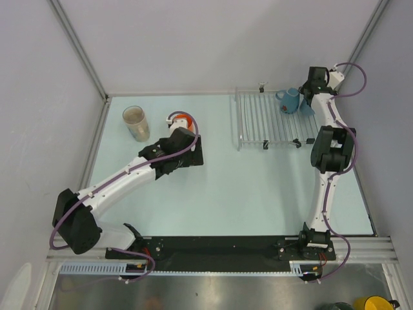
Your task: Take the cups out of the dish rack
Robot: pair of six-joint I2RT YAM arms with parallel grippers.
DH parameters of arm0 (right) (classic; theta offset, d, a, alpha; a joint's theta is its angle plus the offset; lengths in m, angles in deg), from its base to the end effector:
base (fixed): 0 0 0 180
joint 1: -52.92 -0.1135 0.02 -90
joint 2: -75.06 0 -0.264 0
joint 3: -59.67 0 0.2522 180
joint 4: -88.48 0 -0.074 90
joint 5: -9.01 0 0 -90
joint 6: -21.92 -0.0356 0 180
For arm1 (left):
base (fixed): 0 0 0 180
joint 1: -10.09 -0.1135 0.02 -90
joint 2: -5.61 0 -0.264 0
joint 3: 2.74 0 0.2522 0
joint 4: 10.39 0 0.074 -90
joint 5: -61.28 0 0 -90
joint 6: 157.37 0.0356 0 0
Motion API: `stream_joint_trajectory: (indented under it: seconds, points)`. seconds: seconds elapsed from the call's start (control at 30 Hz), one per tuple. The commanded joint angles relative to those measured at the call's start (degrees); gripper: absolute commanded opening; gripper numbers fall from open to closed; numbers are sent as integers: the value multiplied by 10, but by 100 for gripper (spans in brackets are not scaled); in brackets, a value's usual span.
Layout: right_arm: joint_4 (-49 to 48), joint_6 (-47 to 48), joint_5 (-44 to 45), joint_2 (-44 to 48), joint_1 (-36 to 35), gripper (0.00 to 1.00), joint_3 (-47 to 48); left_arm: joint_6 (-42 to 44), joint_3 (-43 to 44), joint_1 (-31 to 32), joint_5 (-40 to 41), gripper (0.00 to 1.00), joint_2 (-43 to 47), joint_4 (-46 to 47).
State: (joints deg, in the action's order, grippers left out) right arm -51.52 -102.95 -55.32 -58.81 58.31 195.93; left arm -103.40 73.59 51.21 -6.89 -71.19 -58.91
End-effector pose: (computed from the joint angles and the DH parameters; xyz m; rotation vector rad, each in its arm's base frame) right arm 0.5351 -0.0660 0.2496 0.9648 1.9329 -0.2043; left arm 0.2213 -0.1756 0.2877 -0.0649 2.3543 -0.1936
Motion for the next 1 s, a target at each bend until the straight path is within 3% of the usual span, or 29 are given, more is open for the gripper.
stream_joint_trajectory:
  seconds: [0.0, 0.13, 0.23, 0.3, 0.4, 0.6, 0.77, 0.97]
  points:
    - [1, 9, -4, 6, 3, 80, 5, -9, 5, 4, -10, 100, -2, 16]
    - [0, 17, -1, 12, 4, 66, -15, -11, 0, 4, -13, 100, 1, 17]
    - [-2, 21, 2, 18, 6, 48, -23, -11, -2, 3, -13, 100, 5, 18]
    - [-2, 22, 3, 20, 6, 32, -29, -11, -2, 3, -13, 100, 7, 18]
    - [-6, 18, -1, 34, 6, 1, -45, -12, -3, 3, -13, 100, 9, 18]
    - [-75, 25, 24, 123, -9, 0, -146, -9, -6, 3, -30, 100, 17, 22]
    - [-66, 19, 14, 190, -20, 0, -165, -4, -6, 4, -30, 100, 38, 22]
    - [-91, -3, -2, 312, -45, 0, -263, -6, -1, 3, -32, 100, 62, 21]
